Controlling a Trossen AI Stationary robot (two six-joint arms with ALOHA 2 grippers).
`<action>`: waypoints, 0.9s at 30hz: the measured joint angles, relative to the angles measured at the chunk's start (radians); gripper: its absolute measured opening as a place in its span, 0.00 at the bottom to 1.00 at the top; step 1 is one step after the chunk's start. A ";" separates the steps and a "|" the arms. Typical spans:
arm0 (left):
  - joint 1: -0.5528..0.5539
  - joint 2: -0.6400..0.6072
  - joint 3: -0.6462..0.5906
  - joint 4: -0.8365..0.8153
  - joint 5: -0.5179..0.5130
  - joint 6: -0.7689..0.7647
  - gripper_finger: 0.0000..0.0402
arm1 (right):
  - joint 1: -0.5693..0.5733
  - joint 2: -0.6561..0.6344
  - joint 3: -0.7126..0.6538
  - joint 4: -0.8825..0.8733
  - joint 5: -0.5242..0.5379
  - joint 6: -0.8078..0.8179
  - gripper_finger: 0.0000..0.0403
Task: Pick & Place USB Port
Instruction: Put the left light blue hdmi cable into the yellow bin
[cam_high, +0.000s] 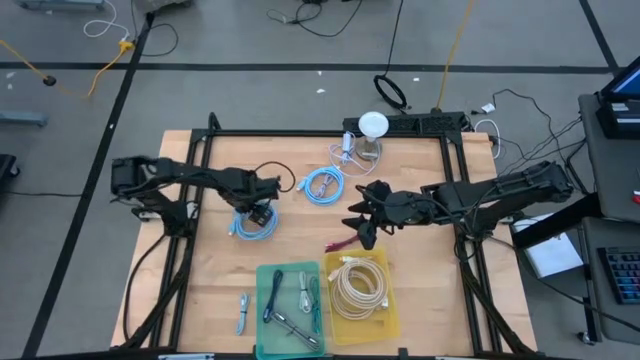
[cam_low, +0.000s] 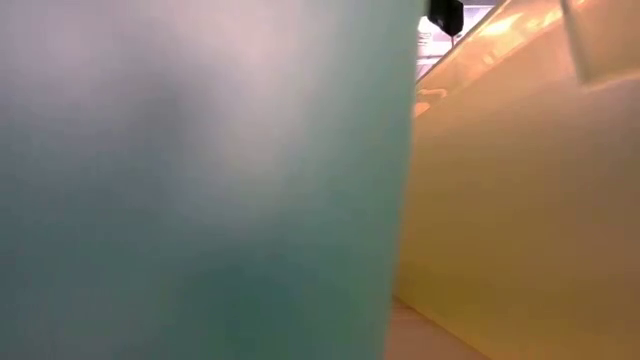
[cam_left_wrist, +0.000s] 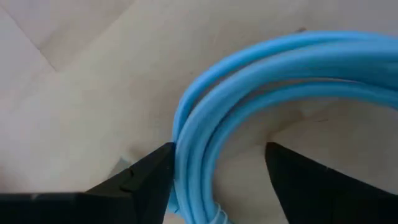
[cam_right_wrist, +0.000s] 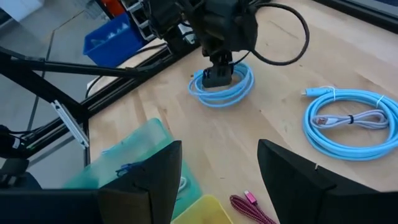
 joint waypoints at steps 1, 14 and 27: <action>0.000 0.022 0.003 -0.001 0.001 0.001 0.60 | 0.000 0.001 0.000 0.000 -0.001 0.002 0.50; -0.006 -0.126 0.081 -0.148 0.005 -0.091 0.08 | -0.014 0.000 0.000 -0.008 -0.143 0.000 0.50; -0.245 -0.263 0.502 -0.169 -0.030 -0.395 0.08 | 0.068 -0.067 0.000 -0.410 -0.156 0.009 0.50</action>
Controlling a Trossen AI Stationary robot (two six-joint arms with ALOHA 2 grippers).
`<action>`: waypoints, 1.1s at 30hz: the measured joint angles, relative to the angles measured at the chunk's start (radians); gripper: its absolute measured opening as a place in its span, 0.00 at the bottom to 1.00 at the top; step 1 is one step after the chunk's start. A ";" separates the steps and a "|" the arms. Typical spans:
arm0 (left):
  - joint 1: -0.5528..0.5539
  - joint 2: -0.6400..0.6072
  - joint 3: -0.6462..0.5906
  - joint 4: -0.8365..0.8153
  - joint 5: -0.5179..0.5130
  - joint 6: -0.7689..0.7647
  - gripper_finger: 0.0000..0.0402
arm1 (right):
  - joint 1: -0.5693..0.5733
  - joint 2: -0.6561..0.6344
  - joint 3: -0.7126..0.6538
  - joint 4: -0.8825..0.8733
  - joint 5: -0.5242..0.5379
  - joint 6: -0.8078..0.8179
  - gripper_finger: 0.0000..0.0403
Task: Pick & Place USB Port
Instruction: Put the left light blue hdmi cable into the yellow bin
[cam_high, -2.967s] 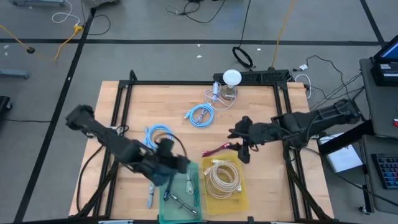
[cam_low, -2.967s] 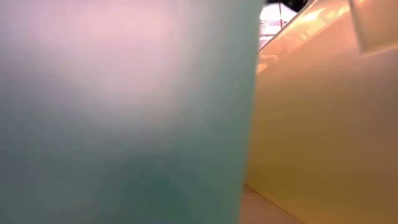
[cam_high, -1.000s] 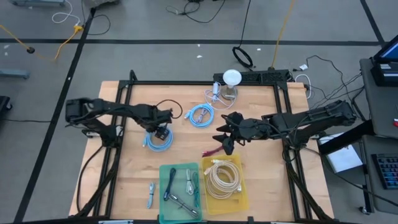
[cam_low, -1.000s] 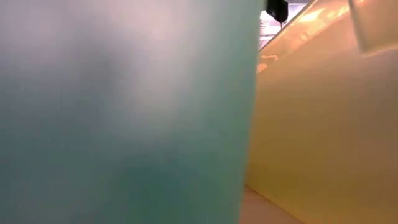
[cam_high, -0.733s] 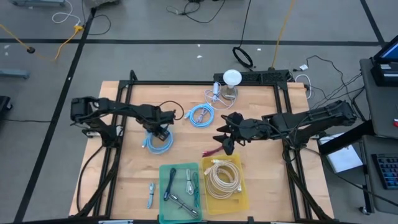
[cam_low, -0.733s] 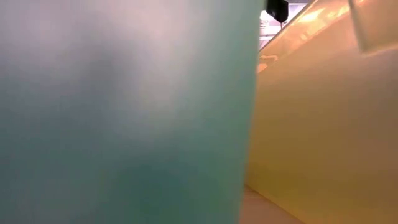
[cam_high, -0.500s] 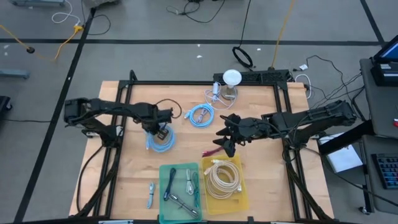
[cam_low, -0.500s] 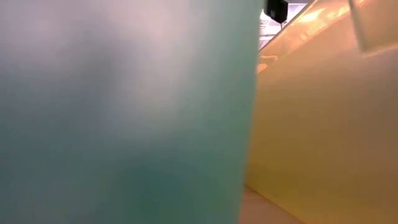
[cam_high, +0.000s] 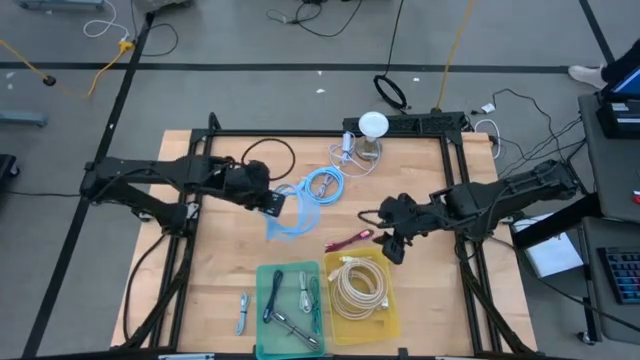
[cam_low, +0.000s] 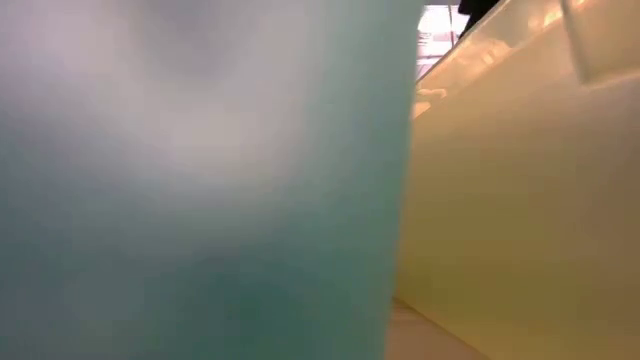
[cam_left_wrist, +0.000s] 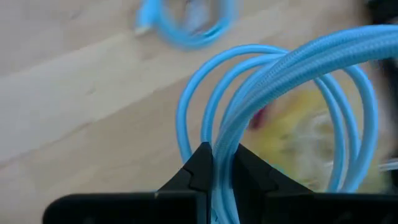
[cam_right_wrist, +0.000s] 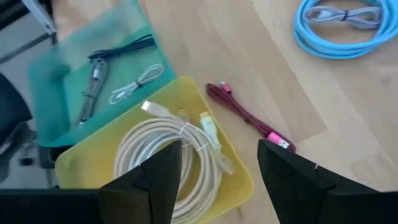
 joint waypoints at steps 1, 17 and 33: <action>-0.021 0.009 0.035 0.007 -0.030 -0.016 0.08 | 0.011 0.001 0.000 -0.002 0.007 0.009 0.50; 0.101 0.038 -0.140 -0.170 -0.115 -0.029 0.08 | 0.080 0.006 0.000 0.202 0.035 0.040 0.50; 0.102 -0.097 -0.073 0.131 -0.154 0.044 0.08 | -0.092 0.012 -0.475 1.091 0.046 0.447 0.50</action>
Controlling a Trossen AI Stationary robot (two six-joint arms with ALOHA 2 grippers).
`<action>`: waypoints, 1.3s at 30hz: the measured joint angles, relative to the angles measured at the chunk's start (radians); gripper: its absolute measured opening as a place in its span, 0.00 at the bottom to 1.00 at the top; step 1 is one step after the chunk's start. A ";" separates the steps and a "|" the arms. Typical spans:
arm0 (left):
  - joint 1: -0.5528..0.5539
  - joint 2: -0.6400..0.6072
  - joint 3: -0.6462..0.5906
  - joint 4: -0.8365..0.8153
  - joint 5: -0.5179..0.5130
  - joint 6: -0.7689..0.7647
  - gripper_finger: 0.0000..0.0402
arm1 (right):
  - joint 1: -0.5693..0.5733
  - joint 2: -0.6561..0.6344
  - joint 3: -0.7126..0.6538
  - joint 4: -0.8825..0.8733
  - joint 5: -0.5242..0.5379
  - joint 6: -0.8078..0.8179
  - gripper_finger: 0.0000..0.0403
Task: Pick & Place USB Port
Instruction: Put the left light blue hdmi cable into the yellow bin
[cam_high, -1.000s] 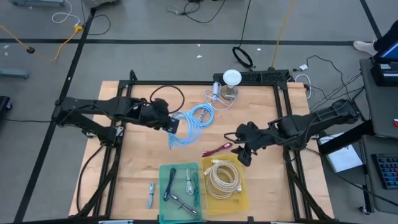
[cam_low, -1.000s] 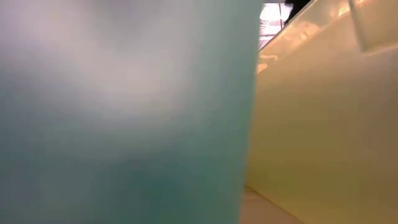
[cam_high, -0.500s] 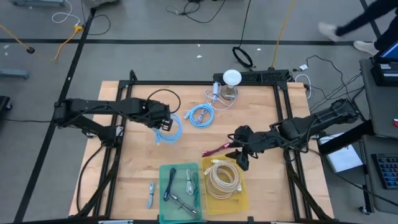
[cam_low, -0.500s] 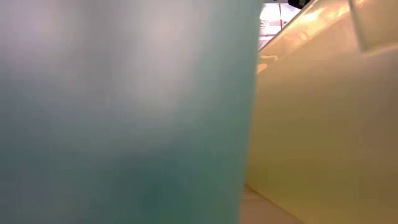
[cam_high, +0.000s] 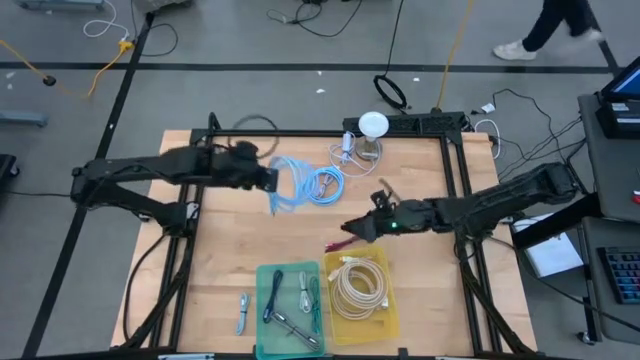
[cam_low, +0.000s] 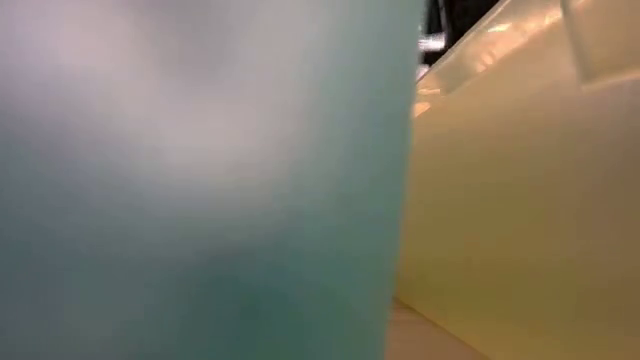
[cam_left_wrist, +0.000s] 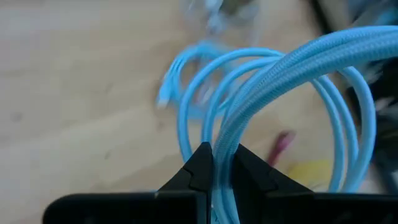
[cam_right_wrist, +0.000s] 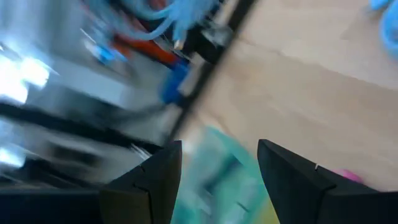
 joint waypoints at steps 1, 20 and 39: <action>-0.007 -0.015 0.016 0.017 -0.021 0.001 0.08 | -0.017 0.006 -0.061 0.135 -0.006 0.041 0.50; -0.109 0.101 0.056 0.207 -0.005 0.088 0.08 | -0.174 0.029 -0.160 0.649 -0.060 0.219 0.79; -0.110 0.044 0.056 0.246 -0.029 0.096 0.08 | -0.171 0.029 -0.119 0.554 -0.073 0.168 0.89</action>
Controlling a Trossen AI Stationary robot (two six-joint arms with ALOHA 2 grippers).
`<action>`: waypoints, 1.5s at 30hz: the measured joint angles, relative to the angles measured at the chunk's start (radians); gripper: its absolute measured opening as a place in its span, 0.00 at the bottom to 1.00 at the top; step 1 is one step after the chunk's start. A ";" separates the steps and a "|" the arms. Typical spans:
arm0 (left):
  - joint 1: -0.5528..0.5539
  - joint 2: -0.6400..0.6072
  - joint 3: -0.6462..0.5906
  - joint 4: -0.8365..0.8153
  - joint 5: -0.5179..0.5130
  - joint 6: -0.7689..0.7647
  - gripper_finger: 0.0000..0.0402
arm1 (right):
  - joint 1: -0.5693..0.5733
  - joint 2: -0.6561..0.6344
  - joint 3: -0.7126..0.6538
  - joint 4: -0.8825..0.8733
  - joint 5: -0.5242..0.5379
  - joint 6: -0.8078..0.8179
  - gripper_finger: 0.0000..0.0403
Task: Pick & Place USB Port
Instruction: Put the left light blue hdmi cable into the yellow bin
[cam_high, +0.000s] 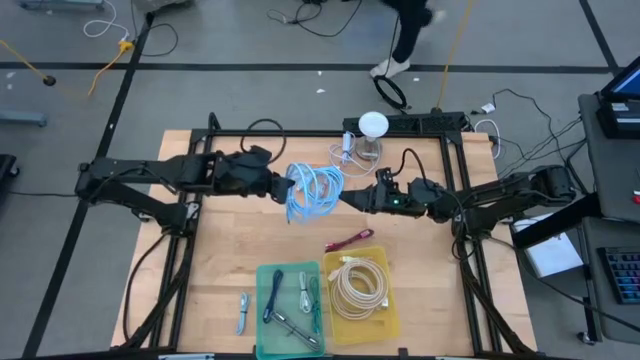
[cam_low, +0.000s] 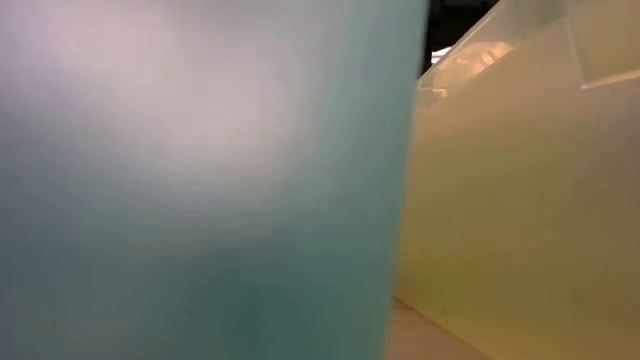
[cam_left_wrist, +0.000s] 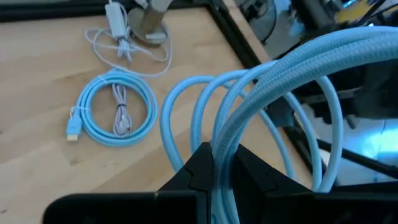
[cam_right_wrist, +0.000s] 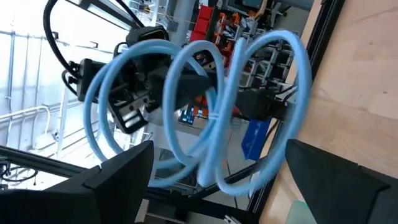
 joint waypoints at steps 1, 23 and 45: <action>0.000 -0.009 0.000 -0.002 -0.007 0.000 0.08 | 0.000 0.000 0.000 0.000 0.000 0.000 0.89; -0.002 -0.021 0.000 0.039 -0.005 0.030 0.08 | 0.000 0.000 0.000 0.007 0.029 -0.014 0.89; 0.029 0.125 0.000 0.034 0.132 -0.009 0.08 | 0.000 0.000 -0.001 0.087 0.028 -0.010 0.89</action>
